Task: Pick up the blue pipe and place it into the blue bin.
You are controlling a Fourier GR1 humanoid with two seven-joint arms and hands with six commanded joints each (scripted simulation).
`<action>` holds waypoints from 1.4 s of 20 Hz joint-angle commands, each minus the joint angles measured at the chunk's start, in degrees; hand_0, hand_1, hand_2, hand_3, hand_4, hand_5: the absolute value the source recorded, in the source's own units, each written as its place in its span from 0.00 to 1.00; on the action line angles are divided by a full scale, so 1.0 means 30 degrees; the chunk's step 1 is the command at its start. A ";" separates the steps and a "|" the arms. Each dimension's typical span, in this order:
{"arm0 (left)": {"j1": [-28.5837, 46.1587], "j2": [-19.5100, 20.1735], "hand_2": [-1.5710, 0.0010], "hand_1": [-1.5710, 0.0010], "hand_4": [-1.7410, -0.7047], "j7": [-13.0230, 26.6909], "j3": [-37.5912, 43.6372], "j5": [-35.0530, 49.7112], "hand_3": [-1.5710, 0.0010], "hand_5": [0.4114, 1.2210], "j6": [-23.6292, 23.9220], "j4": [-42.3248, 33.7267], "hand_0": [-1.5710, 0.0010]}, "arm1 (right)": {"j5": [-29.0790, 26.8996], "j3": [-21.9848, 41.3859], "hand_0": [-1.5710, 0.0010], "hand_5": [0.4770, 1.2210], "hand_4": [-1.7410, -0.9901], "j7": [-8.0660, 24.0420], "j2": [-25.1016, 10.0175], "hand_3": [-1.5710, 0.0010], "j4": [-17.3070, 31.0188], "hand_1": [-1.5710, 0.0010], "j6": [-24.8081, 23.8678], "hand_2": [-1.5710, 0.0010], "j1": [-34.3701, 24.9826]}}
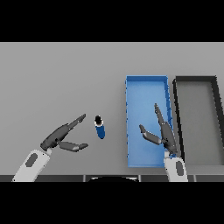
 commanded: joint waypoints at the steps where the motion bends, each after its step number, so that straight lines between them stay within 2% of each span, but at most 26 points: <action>1: -0.0004 -0.0389 1.00 1.00 0.54 -0.0239 -0.0279 -0.0305 1.00 0.07 0.0072 0.0184 1.00 | 0.0005 -0.0014 1.00 0.19 0.69 0.0082 0.0028 1.00 -0.0081 1.00 -0.0061 1.00 -0.0126; 4: -0.0319 -0.1395 1.00 1.00 0.53 -0.0064 -0.0845 -0.0816 1.00 0.07 0.0309 0.0688 1.00 | -0.0144 -0.0213 1.00 0.19 0.68 0.0448 -0.0077 1.00 -0.0176 1.00 -0.0076 1.00 -0.0256; 5: -0.0489 -0.1897 1.00 1.00 0.52 0.0159 -0.1055 -0.0923 1.00 0.07 0.0372 0.1054 1.00 | -0.0013 -0.0007 1.00 0.20 0.68 0.0121 -0.0016 1.00 -0.0350 1.00 -0.0040 1.00 0.0070; 7: -0.1246 -0.2882 1.00 1.00 0.53 0.0725 -0.1245 -0.1018 1.00 0.07 0.0412 0.2131 1.00 | -0.0213 -0.0211 1.00 0.19 0.68 0.0364 -0.0097 1.00 -0.0536 1.00 -0.0043 1.00 -0.0051; 12: -0.2620 -0.4641 1.00 1.00 0.57 0.0423 -0.1792 -0.1954 1.00 0.06 0.0476 0.4513 1.00 | -0.0118 -0.0176 1.00 0.17 0.71 0.0286 -0.0063 1.00 -0.0341 1.00 -0.0038 1.00 0.0434; 14: -0.2862 -0.4912 1.00 1.00 0.59 -0.0127 -0.2084 -0.2515 1.00 0.06 0.0508 0.5030 1.00 | -0.0141 -0.0194 1.00 0.17 0.72 0.0347 0.0007 1.00 -0.0379 1.00 -0.0125 1.00 0.0150; 17: -0.3655 -0.5960 1.00 1.00 0.53 -0.0270 -0.1741 -0.1633 1.00 0.13 0.0086 0.6021 1.00 | -0.0425 -0.0398 1.00 0.17 0.71 0.0268 -0.0196 1.00 -0.0597 1.00 0.0042 1.00 0.0363; 18: -0.3727 -0.6071 1.00 1.00 0.51 -0.0814 -0.1594 -0.1468 1.00 0.15 0.0037 0.6140 1.00 | -0.0425 -0.0382 1.00 0.17 0.71 0.0352 -0.0094 1.00 -0.0548 1.00 -0.0031 1.00 0.0336; 20: -0.3536 -0.6546 0.93 0.97 0.46 -0.1205 -0.1596 -0.1460 0.97 0.21 0.0282 0.6471 1.00 | -0.0131 -0.0247 1.00 0.17 0.73 0.0144 -0.0089 1.00 -0.0581 1.00 -0.0133 1.00 0.0508; 22: -0.3624 -0.6933 0.77 0.83 0.41 -0.0873 -0.1508 -0.1321 0.86 0.30 0.0636 0.6370 0.94 | -0.0256 -0.0271 1.00 0.17 0.72 0.0512 -0.0014 1.00 -0.0704 1.00 -0.0141 1.00 0.0300; 23: -0.3568 -0.7186 0.66 0.71 0.39 -0.0828 -0.1336 -0.0860 0.69 0.44 0.0540 0.6440 0.82 | -0.0314 -0.0348 1.00 0.17 0.72 0.0571 -0.0072 1.00 -0.0572 1.00 -0.0098 1.00 0.0227; 25: -0.3373 -0.7427 0.43 0.45 0.26 -0.0531 -0.1540 -0.1074 0.44 0.64 0.0849 0.6395 0.54 | -0.0425 -0.0392 1.00 0.17 0.72 0.0416 -0.0101 1.00 -0.0554 1.00 -0.0030 1.00 0.0155; 26: -0.3391 -0.7575 0.34 0.36 0.21 -0.0812 -0.1768 -0.1376 0.36 0.71 0.0783 0.6410 0.43 | -0.0388 -0.0310 1.00 0.17 0.73 0.0347 -0.0043 1.00 -0.0502 1.00 0.0003 1.00 0.0302; 28: -0.3296 -0.7375 0.22 0.23 0.14 -0.1989 -0.2070 -0.1467 0.25 0.82 0.0556 0.6548 0.28 | -0.0499 -0.0493 1.00 0.17 0.72 0.0385 -0.0052 1.00 -0.0216 1.00 -0.0056 1.00 0.0075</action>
